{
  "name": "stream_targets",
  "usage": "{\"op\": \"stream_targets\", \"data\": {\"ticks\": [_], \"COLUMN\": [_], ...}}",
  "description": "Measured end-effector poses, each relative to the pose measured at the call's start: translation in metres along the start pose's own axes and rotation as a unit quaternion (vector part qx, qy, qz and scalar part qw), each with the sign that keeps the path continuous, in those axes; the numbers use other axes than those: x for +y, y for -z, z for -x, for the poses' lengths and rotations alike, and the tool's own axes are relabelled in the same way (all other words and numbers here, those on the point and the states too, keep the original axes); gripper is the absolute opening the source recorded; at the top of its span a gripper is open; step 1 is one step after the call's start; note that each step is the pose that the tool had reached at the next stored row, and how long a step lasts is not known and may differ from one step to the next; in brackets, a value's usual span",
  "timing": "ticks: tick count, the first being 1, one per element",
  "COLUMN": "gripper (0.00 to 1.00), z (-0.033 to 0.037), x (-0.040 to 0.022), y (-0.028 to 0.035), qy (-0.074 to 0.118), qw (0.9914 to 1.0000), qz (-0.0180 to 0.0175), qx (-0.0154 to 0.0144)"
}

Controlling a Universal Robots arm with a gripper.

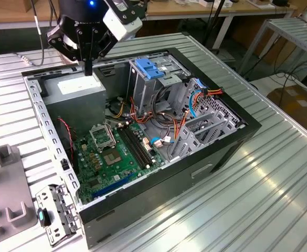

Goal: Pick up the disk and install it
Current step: 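Reach for the disk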

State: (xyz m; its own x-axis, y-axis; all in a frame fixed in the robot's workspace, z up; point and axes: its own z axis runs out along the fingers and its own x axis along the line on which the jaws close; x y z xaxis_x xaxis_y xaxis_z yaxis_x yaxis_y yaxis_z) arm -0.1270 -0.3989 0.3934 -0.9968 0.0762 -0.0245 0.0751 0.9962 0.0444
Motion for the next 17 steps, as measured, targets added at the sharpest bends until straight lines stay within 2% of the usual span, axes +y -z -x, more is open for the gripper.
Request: {"op": "stream_targets", "data": {"ticks": [17], "gripper": [0.11], "z": [-0.0161], "x": [-0.0012], "y": [0.0005], "qy": [0.0], "qw": [1.0], "qz": [0.0], "qx": [0.0]}}
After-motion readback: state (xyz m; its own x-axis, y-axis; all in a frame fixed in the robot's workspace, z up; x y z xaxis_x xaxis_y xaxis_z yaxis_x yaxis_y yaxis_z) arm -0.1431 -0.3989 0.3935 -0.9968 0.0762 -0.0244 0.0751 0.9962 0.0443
